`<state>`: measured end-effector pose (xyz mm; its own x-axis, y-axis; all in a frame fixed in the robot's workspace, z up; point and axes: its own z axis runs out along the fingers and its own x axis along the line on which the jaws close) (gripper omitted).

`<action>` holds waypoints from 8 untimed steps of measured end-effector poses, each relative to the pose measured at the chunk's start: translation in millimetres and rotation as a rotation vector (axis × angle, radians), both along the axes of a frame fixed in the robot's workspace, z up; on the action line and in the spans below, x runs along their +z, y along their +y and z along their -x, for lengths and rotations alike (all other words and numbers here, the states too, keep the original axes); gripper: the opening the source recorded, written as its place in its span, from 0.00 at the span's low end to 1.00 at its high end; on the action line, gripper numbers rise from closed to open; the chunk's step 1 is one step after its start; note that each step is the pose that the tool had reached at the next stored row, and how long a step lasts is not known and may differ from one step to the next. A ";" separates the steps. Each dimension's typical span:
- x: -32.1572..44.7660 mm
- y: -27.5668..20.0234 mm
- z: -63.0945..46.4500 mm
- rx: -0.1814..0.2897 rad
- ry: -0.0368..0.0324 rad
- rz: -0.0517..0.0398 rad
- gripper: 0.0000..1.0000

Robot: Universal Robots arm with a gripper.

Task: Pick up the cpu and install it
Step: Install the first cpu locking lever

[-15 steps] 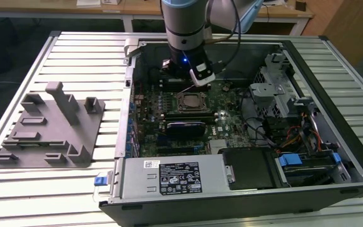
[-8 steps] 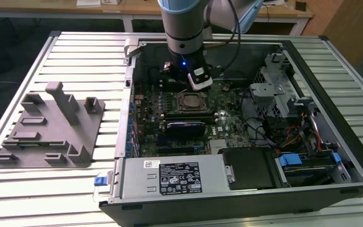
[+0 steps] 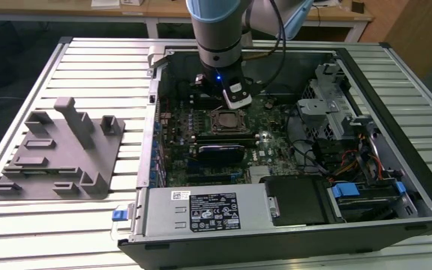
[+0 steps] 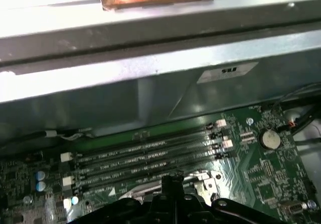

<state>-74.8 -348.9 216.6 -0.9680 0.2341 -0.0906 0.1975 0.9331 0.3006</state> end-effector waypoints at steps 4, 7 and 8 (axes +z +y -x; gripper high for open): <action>-3.2 0.1 0.0 0.000 -0.0033 -0.0170 0.11; -5.9 0.1 0.0 0.000 -0.0085 -0.0194 0.11; -6.7 0.1 0.0 0.000 -0.0103 -0.0202 0.11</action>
